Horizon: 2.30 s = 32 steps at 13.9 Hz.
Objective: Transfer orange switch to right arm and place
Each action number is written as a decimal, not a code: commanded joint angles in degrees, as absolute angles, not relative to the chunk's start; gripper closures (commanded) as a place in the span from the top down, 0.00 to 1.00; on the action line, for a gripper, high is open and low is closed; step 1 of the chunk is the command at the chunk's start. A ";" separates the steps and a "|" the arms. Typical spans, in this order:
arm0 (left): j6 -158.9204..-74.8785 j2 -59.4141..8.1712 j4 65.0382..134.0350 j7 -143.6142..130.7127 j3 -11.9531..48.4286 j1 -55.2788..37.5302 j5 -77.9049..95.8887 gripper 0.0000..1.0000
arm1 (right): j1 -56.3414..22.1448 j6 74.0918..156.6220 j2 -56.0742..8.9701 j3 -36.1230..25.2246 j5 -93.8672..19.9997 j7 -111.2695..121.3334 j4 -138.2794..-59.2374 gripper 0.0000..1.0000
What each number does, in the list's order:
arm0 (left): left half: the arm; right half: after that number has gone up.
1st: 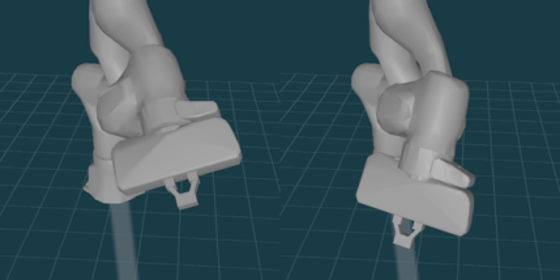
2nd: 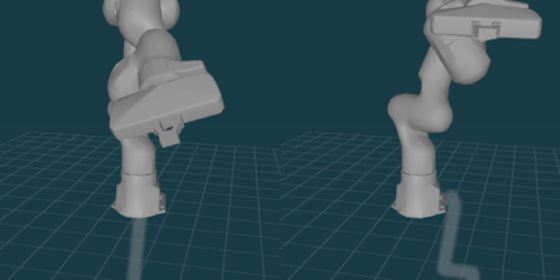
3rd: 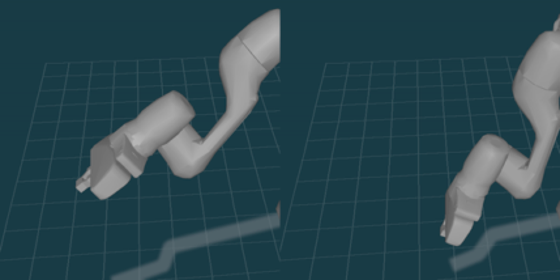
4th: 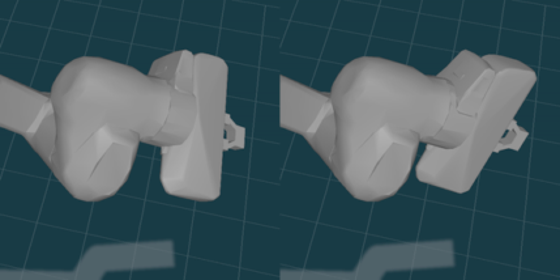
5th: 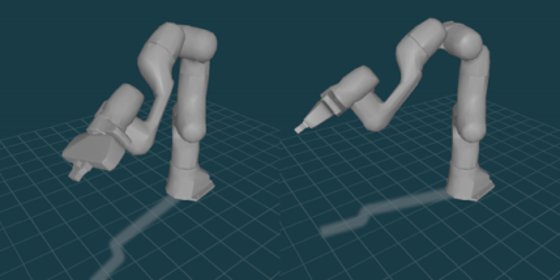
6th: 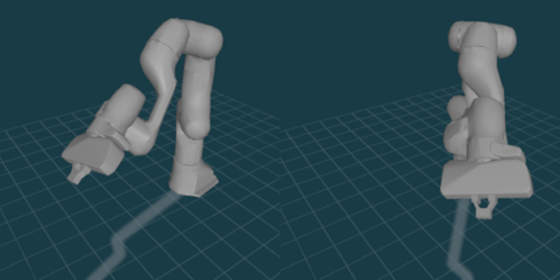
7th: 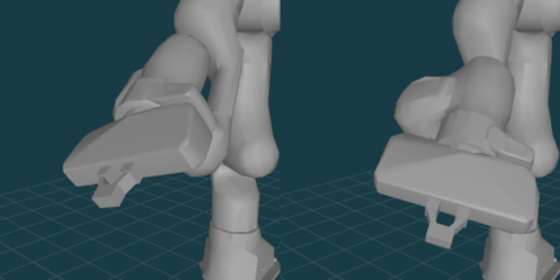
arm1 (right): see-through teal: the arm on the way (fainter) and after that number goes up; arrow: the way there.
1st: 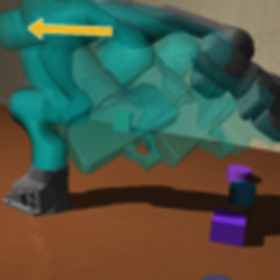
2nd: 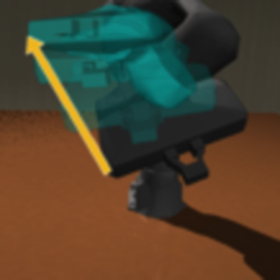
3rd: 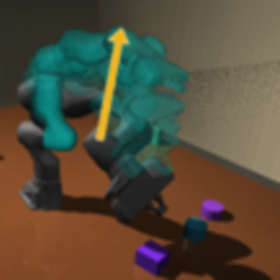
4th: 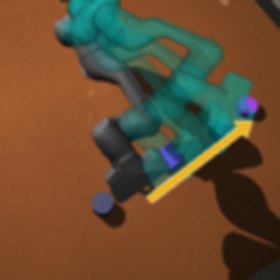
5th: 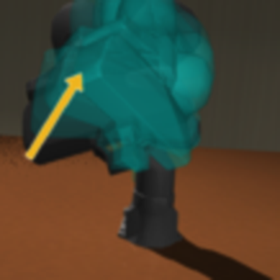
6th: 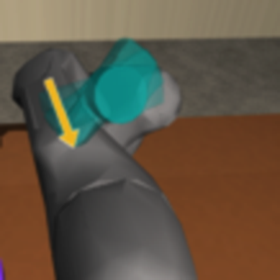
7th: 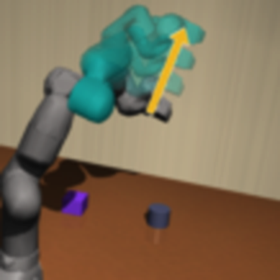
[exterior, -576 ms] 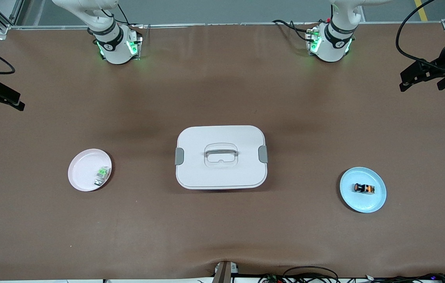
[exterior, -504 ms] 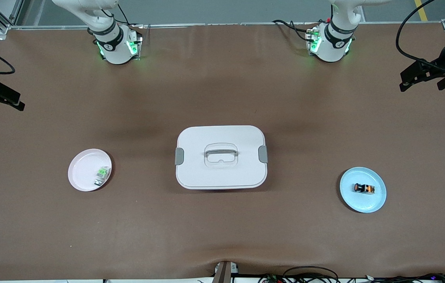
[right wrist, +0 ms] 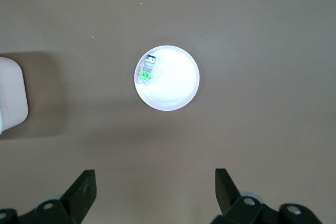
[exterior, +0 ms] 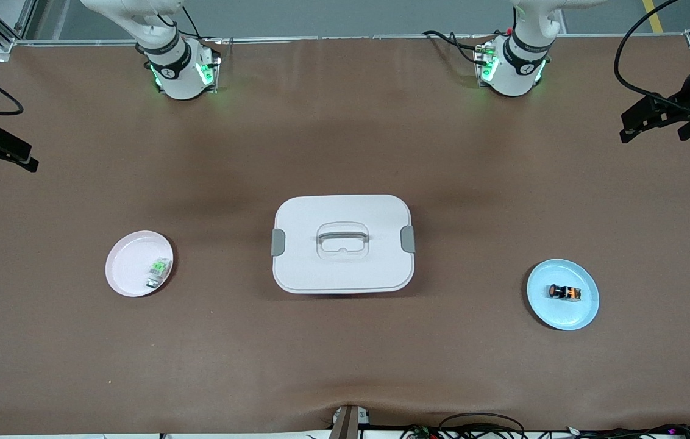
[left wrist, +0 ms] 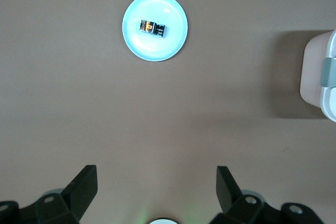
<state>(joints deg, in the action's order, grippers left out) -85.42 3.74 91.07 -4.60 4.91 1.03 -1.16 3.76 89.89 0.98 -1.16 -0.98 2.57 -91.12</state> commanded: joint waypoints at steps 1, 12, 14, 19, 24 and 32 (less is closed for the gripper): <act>-84.37 -0.60 87.46 -3.52 4.57 1.49 -2.11 1.00 | 3.69 90.09 2.02 -1.14 -0.18 2.55 -91.85 1.00; -100.27 -14.66 87.80 -3.60 4.22 4.13 -5.27 1.00 | 3.78 90.09 2.02 -1.14 -0.18 2.55 -91.85 1.00; -104.13 -18.70 87.98 -3.60 4.39 4.31 -5.45 1.00 | 3.78 90.09 2.02 -1.14 -0.18 2.55 -91.85 1.00; -112.92 -26.09 87.98 -3.60 4.31 3.87 -5.54 1.00 | 3.69 90.09 2.02 -1.14 -0.18 2.55 -91.85 1.00; -122.59 -32.68 87.80 -3.60 4.31 4.39 -10.45 1.00 | 3.69 90.00 2.02 -1.14 -0.18 2.55 -91.85 1.00; -128.92 -38.49 87.89 -3.25 4.39 5.27 -8.44 1.00 | 3.69 90.00 2.02 -1.14 -0.18 2.55 -91.85 1.00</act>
<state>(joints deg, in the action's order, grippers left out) -127.10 -36.95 88.92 -4.41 4.30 4.70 -8.84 3.77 89.88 0.98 -1.21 -0.97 2.57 -91.13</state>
